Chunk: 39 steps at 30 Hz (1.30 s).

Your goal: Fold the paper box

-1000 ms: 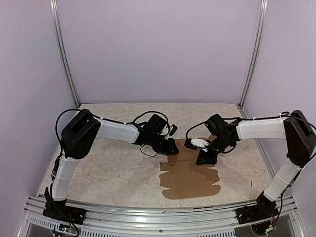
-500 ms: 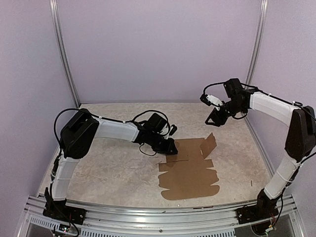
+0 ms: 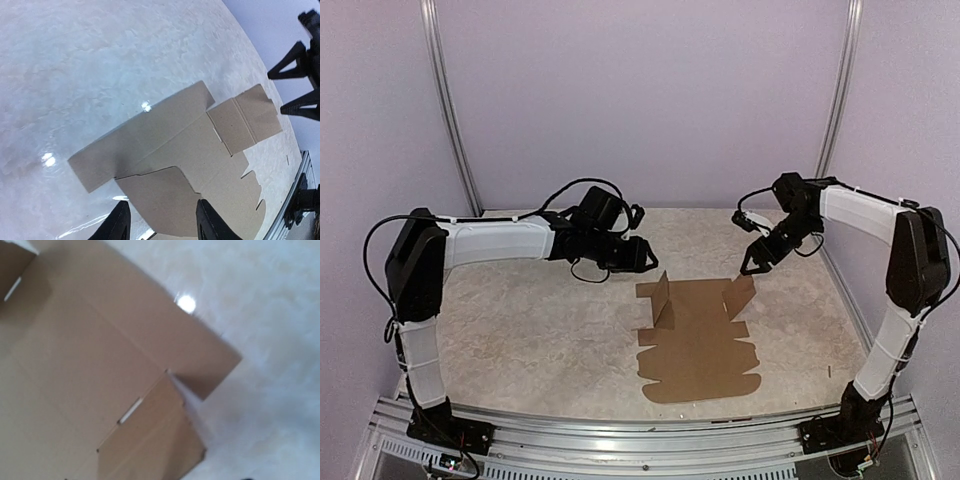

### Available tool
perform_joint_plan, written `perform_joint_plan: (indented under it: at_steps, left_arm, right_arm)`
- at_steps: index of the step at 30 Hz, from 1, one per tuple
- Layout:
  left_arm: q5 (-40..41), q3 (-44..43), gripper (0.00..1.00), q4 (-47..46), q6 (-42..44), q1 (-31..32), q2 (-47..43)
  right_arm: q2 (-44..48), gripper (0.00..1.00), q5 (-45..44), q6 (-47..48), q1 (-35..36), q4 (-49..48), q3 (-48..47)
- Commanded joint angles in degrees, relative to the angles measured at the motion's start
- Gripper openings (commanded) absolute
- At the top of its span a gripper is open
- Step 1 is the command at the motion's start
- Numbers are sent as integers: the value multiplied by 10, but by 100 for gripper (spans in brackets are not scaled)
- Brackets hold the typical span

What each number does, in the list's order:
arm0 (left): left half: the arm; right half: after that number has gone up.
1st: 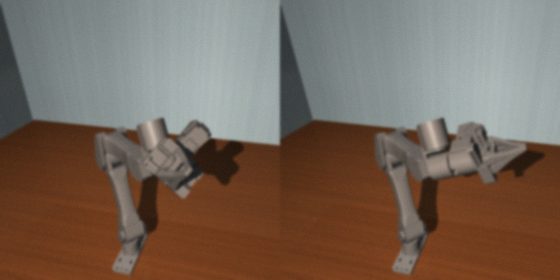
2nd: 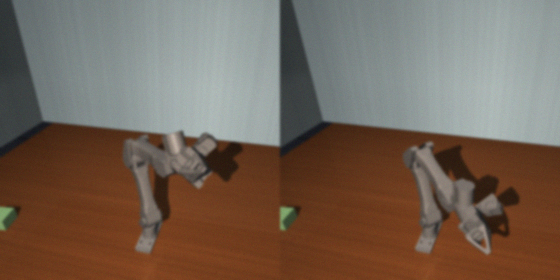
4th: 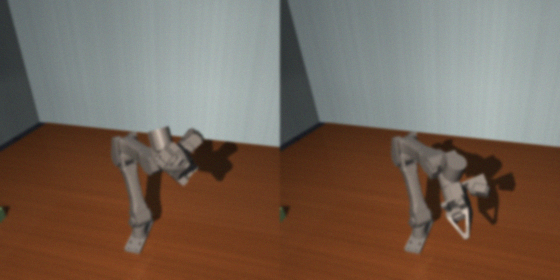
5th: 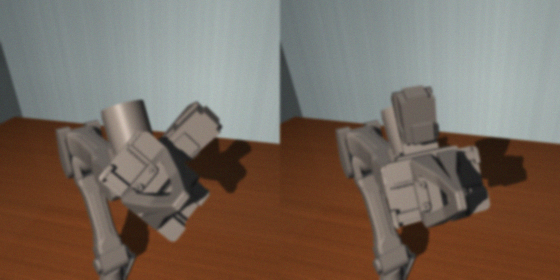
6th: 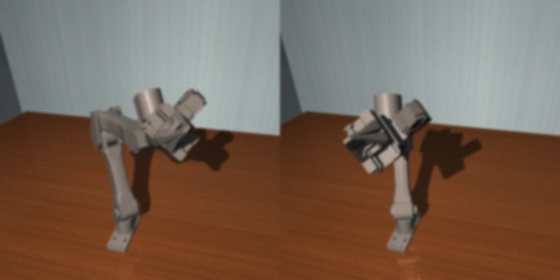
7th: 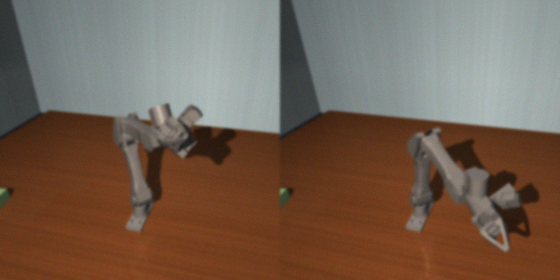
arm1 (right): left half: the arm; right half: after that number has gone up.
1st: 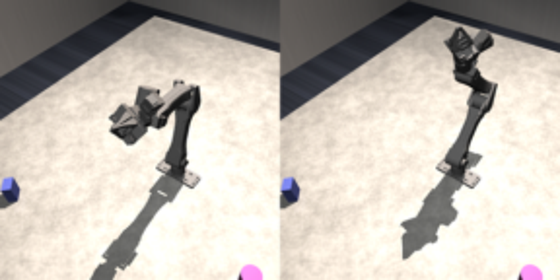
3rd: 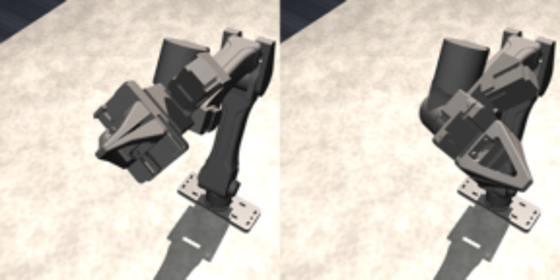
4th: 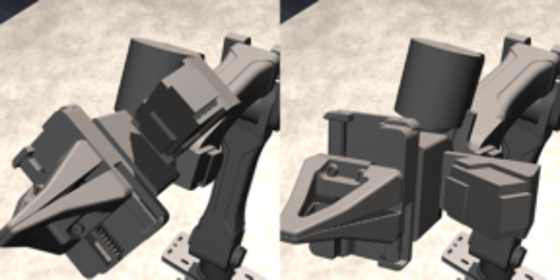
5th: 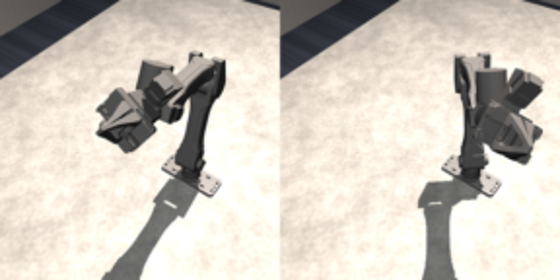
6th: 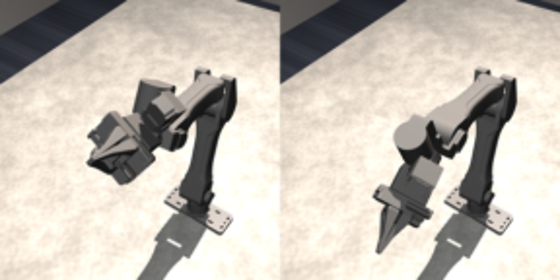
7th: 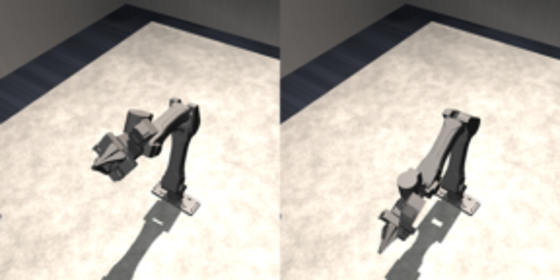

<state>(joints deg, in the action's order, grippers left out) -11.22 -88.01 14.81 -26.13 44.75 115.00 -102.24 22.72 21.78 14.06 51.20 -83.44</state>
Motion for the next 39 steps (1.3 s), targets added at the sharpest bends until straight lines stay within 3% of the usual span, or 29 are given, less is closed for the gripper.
perform_joint_plan:
  at_steps: [1,5,7,18,24,27,31,35,39]
  left_arm:
    - [42,75,46,-9,-96,-52,-68]
    - [19,106,47,-16,-138,-81,-84]
    - [11,108,47,-17,-143,-80,-77]
    - [-6,115,47,-26,-189,-80,-25]
    - [-44,153,48,-94,-195,-84,-13]
    - [-103,216,49,-196,-179,-80,-34]
    - [-141,265,57,-257,-134,-69,-71]
    - [-178,284,55,-270,-125,-65,-74]
    - [-208,299,47,-313,-144,-65,-73]
  right_arm:
    - [-15,68,-3,-27,1,40,-7]
    - [-11,67,-3,-37,1,41,9]
    - [-16,62,12,-43,1,40,18]
    - [-40,1,65,-63,1,32,30]
    - [-19,0,75,-73,1,25,27]
    - [-3,0,71,-78,-4,17,30]
    - [14,0,76,-81,-12,11,33]
    - [25,0,72,-82,-17,8,34]
    - [31,0,67,-82,-20,7,39]
